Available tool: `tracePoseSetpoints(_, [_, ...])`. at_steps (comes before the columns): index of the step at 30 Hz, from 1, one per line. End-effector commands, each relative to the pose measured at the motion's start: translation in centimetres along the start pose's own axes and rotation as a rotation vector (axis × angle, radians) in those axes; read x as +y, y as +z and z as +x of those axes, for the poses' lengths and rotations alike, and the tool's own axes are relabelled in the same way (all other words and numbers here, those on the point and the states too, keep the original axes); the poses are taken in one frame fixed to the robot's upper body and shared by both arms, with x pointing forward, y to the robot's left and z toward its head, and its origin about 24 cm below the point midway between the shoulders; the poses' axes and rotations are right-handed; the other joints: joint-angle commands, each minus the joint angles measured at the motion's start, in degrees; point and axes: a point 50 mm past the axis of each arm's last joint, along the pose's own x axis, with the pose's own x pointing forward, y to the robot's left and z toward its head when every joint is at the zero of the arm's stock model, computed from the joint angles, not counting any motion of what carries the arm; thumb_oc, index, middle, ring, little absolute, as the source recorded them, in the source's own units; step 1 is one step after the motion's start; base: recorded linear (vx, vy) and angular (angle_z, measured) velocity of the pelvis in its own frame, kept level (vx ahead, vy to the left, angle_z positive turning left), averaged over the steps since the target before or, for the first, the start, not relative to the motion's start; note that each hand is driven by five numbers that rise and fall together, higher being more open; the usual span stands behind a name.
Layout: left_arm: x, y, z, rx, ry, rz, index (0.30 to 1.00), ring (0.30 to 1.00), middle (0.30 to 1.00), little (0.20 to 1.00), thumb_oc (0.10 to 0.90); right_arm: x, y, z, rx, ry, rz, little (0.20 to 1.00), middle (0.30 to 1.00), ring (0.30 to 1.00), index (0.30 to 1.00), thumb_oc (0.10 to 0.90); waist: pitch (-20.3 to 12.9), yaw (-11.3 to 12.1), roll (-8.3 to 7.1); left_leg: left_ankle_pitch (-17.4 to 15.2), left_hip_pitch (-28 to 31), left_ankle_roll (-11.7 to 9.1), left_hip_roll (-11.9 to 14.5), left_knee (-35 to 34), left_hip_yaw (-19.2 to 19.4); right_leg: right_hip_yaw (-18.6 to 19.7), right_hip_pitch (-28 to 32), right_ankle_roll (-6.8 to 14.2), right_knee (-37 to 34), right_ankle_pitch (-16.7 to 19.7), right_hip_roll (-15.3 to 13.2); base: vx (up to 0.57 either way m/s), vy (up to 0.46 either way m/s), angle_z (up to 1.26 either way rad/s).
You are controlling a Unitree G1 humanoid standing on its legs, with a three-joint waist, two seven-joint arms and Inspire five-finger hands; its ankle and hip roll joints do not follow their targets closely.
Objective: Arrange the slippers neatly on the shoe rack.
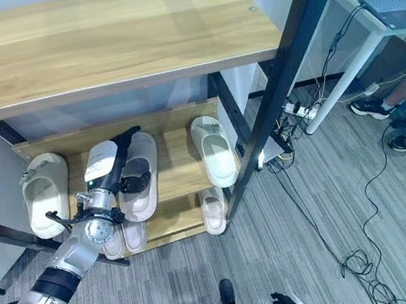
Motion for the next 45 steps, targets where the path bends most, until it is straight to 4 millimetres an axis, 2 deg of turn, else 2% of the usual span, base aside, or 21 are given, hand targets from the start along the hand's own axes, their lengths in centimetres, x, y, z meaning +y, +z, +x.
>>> tracePoseSetpoints(1, [6.0, 1.8, 5.0, -0.091, 0.229, 0.093, 0.427, 0.427, 0.427, 0.427, 0.485, -0.8, 1.5, 0.2, -0.077, -0.013, -0.059, 0.9, 0.9, 0.9, 0.9, 0.8, -0.7, -1.0, 0.19, -5.5, 1.1, -1.9, 0.8, -0.2, -1.9, 0.4, 2.8, 6.8, 1.3, -6.0, -2.9, 0.01, 0.009, -0.05])
tracePoseSetpoints(2, [5.9, 1.9, 5.0, -0.092, 0.222, 0.087, 0.3, 0.3, 0.3, 0.3, 0.4, -0.7, 1.6, 0.2, -0.078, -0.009, -0.059, 0.9, 0.9, 0.9, 0.9, 0.8, -0.8, -1.0, 0.19, -5.5, 1.2, -1.9, 0.8, -0.2, -1.8, 0.5, 2.8, 6.8, 1.3, -6.0, -2.9, 0.01, 0.01, -0.08])
tracePoseSetpoints(14, [4.0, 2.7, 3.8, -0.125, 0.164, -0.005, 0.3, 0.3, 0.3, 0.3, 0.4, -0.4, 0.9, 0.0, -0.061, -0.015, -0.041, 0.9, 0.9, 0.9, 0.9, 0.8, -1.3, -1.0, 0.39, -6.5, 3.5, -1.7, 0.6, -0.2, -1.6, 0.4, 4.8, 6.7, 1.2, -6.5, -3.0, 0.01, 0.003, -0.01])
tracePoseSetpoints(22, [2.6, 3.5, 1.8, -0.149, 0.132, -0.176, 0.3, 0.3, 0.3, 0.3, 0.4, 0.1, 0.4, -0.1, -0.033, -0.006, -0.011, 0.9, 0.9, 0.9, 0.9, 0.8, -1.4, 0.0, 0.65, -6.8, 5.1, -1.8, 0.7, -0.2, -2.1, -0.3, 7.1, 6.3, 0.9, -7.0, -3.0, 0.0, -0.006, 0.01])
tracePoseSetpoints(28, [2.5, 5.3, -1.4, -0.234, 0.091, -0.403, 0.3, 0.3, 0.3, 0.3, 0.4, 0.4, -0.5, -0.3, 0.002, -0.005, 0.028, 0.9, 0.9, 0.9, 0.9, 0.8, -1.7, 1.4, 0.88, -6.6, 6.3, -2.0, 1.0, -0.2, -3.1, -1.5, 9.0, 5.8, 0.8, -7.5, -2.7, -0.01, -0.027, 0.06])
tracePoseSetpoints(29, [2.5, 5.2, -1.4, -0.233, 0.09, -0.403, 0.3, 0.3, 0.3, 0.3, 0.4, 0.4, -0.5, -0.3, 0.003, -0.005, 0.027, 0.9, 0.9, 0.9, 0.9, 0.8, -1.7, 1.4, 0.89, -6.6, 6.3, -2.0, 1.0, -0.2, -3.1, -1.5, 9.1, 5.8, 0.8, -7.5, -2.6, -0.01, -0.021, 0.09])
tracePoseSetpoints(30, [2.3, 5.5, -2.8, -0.247, 0.068, -0.479, 0.3, 0.3, 0.3, 0.3, 0.4, 0.5, -0.8, -0.3, 0.016, -0.008, 0.045, 0.9, 0.9, 0.9, 0.9, 0.8, -1.8, 2.0, 0.97, -6.5, 6.6, -2.0, 1.1, -0.2, -3.5, -1.7, 9.7, 5.7, 0.8, -7.7, -2.6, 0.0, -0.022, 0.09])
tracePoseSetpoints(36, [1.5, 5.2, -6.8, -0.224, -0.065, -0.644, 0.3, 0.3, 0.3, 0.3, 0.4, 0.6, -1.8, -0.6, 0.057, -0.015, 0.079, 0.9, 0.9, 0.9, 0.9, 0.8, -2.0, 3.5, 1.49, -6.1, 7.5, -2.1, 1.3, -0.2, -4.3, -2.6, 11.3, 5.4, 0.7, -8.1, -2.3, 0.0, -0.019, 0.09])
tracePoseSetpoints(40, [-0.2, 4.4, -9.2, -0.15, -0.193, -0.727, 0.3, 0.3, 0.3, 0.3, 0.4, 0.6, -2.0, -0.5, 0.072, -0.017, 0.08, 0.9, 0.9, 0.9, 0.9, 0.8, -1.7, 4.3, 1.81, -5.0, 7.7, -2.1, 1.5, -0.2, -4.8, -3.4, 11.7, 5.0, 1.0, -8.1, -2.1, -0.03, -0.017, 0.13])
tracePoseSetpoints(41, [-0.7, 4.2, -9.6, -0.133, -0.227, -0.723, 0.3, 0.3, 0.3, 0.3, 0.4, 0.5, -1.9, -0.5, 0.071, -0.018, 0.082, 0.9, 0.9, 0.9, 0.9, 0.8, -1.7, 4.5, 1.94, -5.7, 8.0, -2.1, 1.5, -0.2, -5.1, -3.4, 12.2, 5.1, 1.0, -8.7, -2.1, 0.0, 0.0, 0.0])
tracePoseSetpoints(43, [-1.8, 3.9, -10.2, -0.096, -0.288, -0.729, 0.3, 0.3, 0.3, 0.3, 0.4, 0.4, -1.7, -0.4, 0.061, -0.02, 0.078, 0.9, 0.9, 0.9, 0.9, 0.8, -1.0, 4.8, 2.04, -4.8, 7.9, -2.0, 1.7, -0.2, -5.3, -3.7, 11.6, 4.7, 2.4, -8.9, -2.0, -0.05, -0.008, 0.02])
tracePoseSetpoints(45, [-2.2, 3.9, -9.9, -0.097, -0.305, -0.705, 0.3, 0.3, 0.3, 0.3, 0.4, -0.1, -0.7, -0.1, 0.032, -0.037, 0.082, 0.9, 0.9, 0.9, 0.9, 0.8, 1.7, 4.8, 2.19, -5.0, 6.6, -1.9, 2.0, 1.6, -6.1, -3.9, 9.7, 4.3, 6.0, -10.5, -2.0, -0.19, -0.021, 0.09])
